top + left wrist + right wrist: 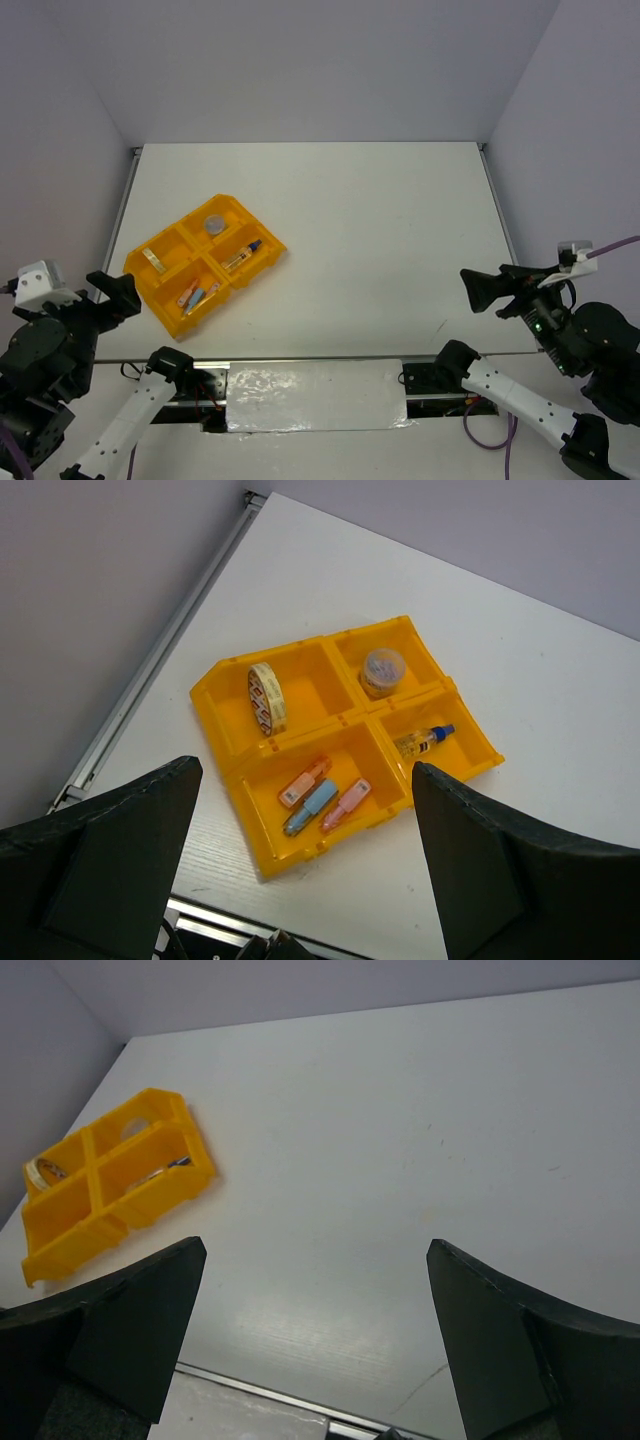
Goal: Sort the stationery into containers
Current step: Reset both arms
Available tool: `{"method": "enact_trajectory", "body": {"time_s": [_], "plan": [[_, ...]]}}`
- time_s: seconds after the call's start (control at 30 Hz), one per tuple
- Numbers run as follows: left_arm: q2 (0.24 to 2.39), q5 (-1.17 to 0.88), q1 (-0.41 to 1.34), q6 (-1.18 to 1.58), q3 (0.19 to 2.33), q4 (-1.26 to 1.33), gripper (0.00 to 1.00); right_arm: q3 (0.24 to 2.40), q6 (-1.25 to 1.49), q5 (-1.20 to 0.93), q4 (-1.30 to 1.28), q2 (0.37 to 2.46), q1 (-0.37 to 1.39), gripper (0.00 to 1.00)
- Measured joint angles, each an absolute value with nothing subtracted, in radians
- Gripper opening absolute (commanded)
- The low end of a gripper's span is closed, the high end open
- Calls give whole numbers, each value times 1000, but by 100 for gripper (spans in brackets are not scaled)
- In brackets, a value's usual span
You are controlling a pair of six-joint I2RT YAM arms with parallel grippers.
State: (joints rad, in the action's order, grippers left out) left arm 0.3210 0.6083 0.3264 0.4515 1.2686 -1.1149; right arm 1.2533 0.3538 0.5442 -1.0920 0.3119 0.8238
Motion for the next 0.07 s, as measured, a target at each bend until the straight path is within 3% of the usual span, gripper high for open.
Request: {"method": "enact_trajectory", "body": {"time_s": [0.07], "plan": [[321, 608, 326, 451, 1265, -1112, 99, 1249, 353, 541, -1090, 314, 824, 100]]}}
